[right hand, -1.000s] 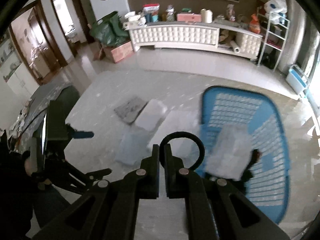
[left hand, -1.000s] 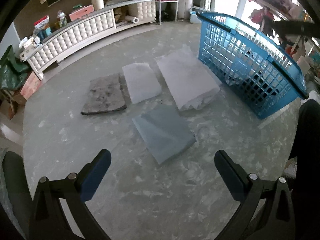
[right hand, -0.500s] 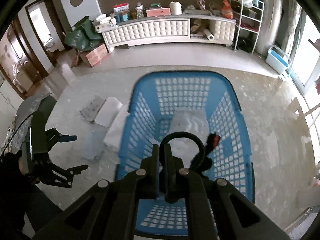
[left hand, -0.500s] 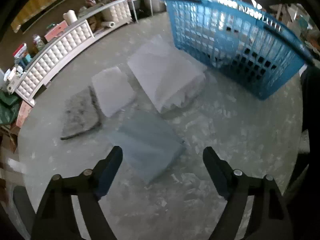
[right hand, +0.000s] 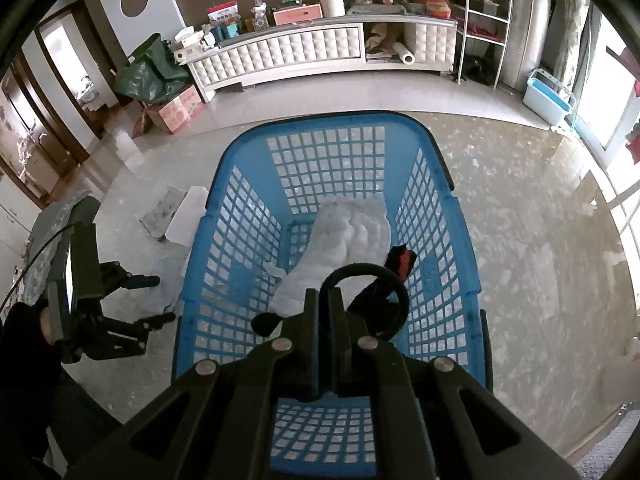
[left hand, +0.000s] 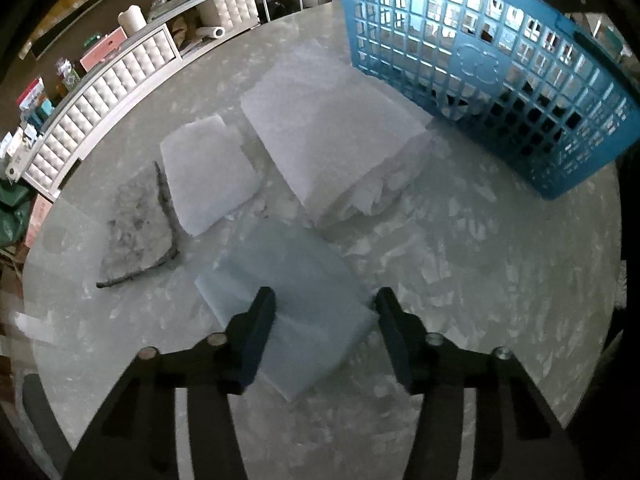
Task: Organize soft objects
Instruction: 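Lower the ring into the basket with the right gripper while the left gripper grasps the light blue towel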
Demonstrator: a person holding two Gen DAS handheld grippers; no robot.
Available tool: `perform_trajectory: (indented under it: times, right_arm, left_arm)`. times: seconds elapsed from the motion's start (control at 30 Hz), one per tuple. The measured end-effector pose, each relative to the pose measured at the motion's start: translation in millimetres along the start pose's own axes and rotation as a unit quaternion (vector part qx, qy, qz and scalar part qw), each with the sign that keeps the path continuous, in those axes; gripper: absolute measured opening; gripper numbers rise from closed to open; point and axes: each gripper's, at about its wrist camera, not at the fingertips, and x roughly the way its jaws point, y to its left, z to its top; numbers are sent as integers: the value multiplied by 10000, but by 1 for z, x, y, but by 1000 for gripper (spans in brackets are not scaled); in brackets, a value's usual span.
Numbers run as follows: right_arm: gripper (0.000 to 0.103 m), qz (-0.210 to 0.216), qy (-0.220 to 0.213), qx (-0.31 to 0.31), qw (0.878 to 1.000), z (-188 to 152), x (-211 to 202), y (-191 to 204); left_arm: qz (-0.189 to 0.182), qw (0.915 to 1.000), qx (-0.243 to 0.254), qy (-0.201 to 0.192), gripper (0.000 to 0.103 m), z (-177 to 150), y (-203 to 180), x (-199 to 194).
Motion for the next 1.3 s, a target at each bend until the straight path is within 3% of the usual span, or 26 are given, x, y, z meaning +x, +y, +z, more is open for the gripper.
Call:
perform_trajectory:
  times: [0.03,0.07,0.37,0.6,0.7,0.93,1.3]
  right_arm:
    - [4,7,29,5,10000,1,1,0]
    - [4,23,55,6,10000,1,2,1]
    - [4,3,626,-6,9980,-5,23,-1]
    - [4,16,1156,74,9933,-10,42,-6]
    - [4,243,1072,106,9939,-11,41,-5]
    - [4,113,908,-149,9957,9,39,7]
    - [4,6,1360,-325,9902,27,84,20]
  left_arm:
    - [-43,10000,-48,-8,26,1,1,1]
    - [-71,9999,-100,-37,22,3,3,1]
    - [-84,9998,-136,-141,6,5,0,3]
    - [-241,9988,-405,-165,5,0,5,2]
    - [-411,9976,-538,-173,5,-3,7,1]
    - [-370,9974,-598,-163,5,-7,4,0]
    - [-358,9964,-745,-174,4,-12,12,-5]
